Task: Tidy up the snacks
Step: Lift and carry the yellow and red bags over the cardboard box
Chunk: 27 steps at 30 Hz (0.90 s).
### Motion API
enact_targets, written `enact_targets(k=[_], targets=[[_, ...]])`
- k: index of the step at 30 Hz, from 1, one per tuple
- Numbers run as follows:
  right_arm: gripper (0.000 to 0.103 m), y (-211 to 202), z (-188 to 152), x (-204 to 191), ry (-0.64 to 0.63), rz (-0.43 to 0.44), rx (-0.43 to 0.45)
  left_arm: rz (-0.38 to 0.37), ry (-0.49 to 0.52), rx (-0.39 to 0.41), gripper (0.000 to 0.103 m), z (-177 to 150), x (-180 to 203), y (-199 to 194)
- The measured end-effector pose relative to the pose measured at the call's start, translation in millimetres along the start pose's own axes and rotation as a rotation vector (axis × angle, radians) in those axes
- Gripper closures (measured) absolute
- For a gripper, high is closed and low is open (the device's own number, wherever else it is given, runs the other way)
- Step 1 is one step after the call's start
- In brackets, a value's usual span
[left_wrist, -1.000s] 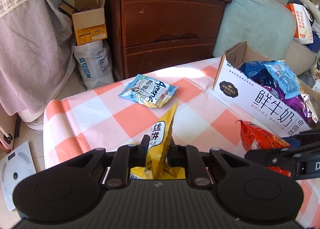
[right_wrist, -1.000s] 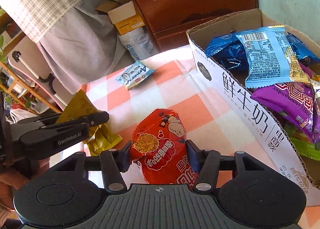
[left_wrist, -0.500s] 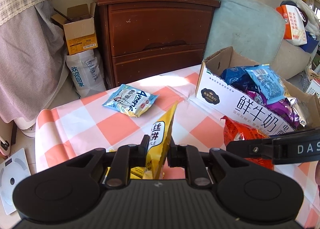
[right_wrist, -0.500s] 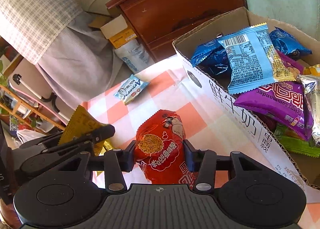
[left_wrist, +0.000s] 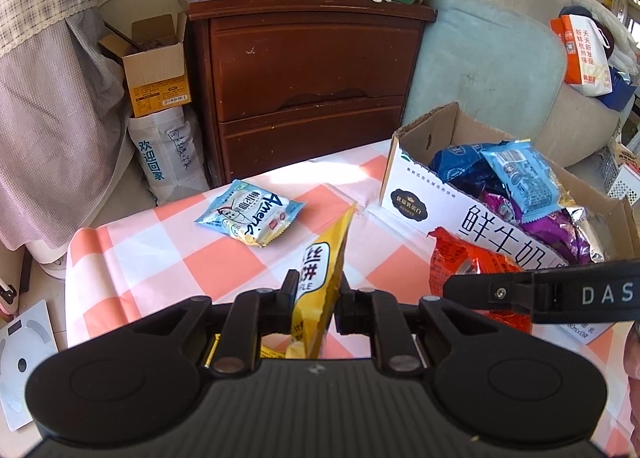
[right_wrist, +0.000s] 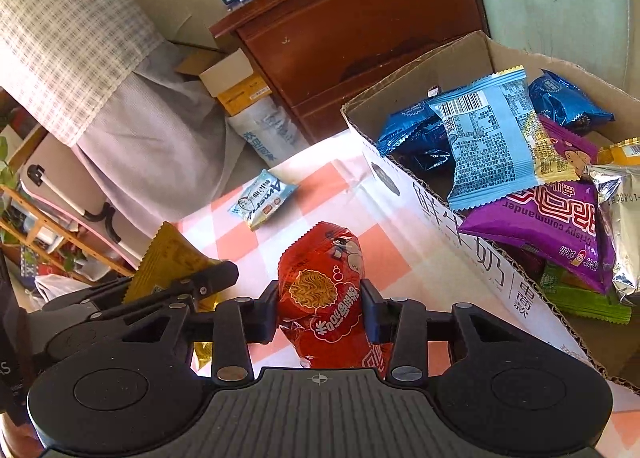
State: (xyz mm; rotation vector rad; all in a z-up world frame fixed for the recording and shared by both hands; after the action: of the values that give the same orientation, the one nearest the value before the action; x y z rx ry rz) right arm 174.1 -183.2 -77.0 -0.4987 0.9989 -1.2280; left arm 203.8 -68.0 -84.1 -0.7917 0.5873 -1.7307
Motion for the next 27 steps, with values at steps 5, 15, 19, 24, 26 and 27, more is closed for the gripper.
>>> enact_targets(k=[5,15,19,24,26,27], targets=[[0.067,3,0,-1,-0.022,-0.041,-0.001,0.009,-0.001,-0.011,0.088,-1,3,3],[0.071,-4,6,-3,-0.028,-0.045,0.034,0.009,-0.002,0.017,0.088,6,10,-2],[0.071,-8,8,-4,-0.024,-0.033,0.05,-0.003,-0.018,0.036,0.088,12,14,-7],[0.071,-19,14,-1,-0.001,-0.007,0.094,-0.009,-0.027,0.07,0.088,21,21,-15],[0.071,-26,17,-1,0.004,0.003,0.115,-0.017,-0.032,0.089,0.088,26,24,-20],[0.071,-30,19,0,0.006,0.007,0.13,-0.019,-0.034,0.099,0.088,29,25,-22]])
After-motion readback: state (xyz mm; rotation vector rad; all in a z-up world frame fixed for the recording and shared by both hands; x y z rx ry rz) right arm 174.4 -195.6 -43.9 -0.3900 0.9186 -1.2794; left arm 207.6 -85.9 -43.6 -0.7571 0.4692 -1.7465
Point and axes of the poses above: each gripper's, at about its wrist camera, not at the fingertips, and y roughly the way its jaws point, x to its right, z to its top, the point moved 5 cm from there along y, roughly the way its jaws point, and after that the axes turned 13 degrees about -y, right-handed, at the moved point
